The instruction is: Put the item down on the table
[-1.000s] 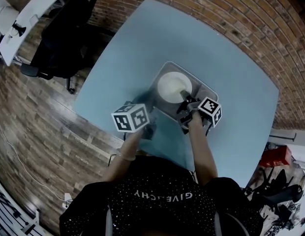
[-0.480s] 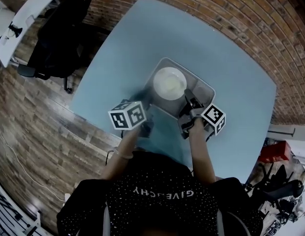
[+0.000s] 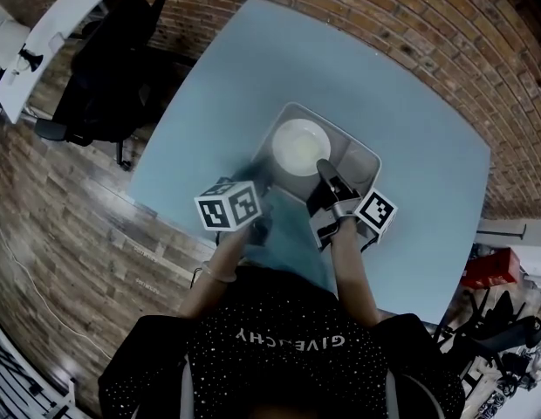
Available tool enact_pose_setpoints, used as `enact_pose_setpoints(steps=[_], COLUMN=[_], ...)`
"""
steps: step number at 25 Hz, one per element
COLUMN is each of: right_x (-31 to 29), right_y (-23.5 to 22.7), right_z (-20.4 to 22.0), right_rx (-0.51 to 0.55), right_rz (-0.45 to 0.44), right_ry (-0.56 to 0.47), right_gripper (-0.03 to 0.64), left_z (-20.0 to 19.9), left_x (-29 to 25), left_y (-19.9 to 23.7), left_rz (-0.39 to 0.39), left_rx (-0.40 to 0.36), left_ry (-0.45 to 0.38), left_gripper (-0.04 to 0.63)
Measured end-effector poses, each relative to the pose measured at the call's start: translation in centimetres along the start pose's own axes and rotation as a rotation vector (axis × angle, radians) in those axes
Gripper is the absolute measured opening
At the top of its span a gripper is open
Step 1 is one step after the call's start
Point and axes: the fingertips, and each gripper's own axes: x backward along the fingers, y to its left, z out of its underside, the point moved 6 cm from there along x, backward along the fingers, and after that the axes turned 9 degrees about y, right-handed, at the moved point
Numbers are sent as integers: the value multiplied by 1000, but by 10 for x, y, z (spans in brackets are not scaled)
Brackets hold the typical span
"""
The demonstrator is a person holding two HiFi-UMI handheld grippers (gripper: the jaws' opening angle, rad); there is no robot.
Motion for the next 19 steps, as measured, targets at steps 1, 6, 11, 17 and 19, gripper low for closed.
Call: enact_pose_setpoints(steps=[1,6,11,17,19], right_x=[0,1,0,7,11], right_y=[0,2,7,2,0], right_z=[0,4,14,22,24], right_rx=[6,42,66,62,63], right_rz=[4,20,10,26,41], right_ry=[1,11,21,19,18], right_gripper=[14,14,14,14,14], left_z=[0,-1,-1,3,6], left_x=[0,5,8,9,9], left_y=[0,-2,-3,-5,-6], left_rz=[0,-1,2,1,0], left_rx=[-1,-10,-20,-23,-19], left_ry=[-1,-3,-4,-1,4], left_gripper=[9,9,9,9,9])
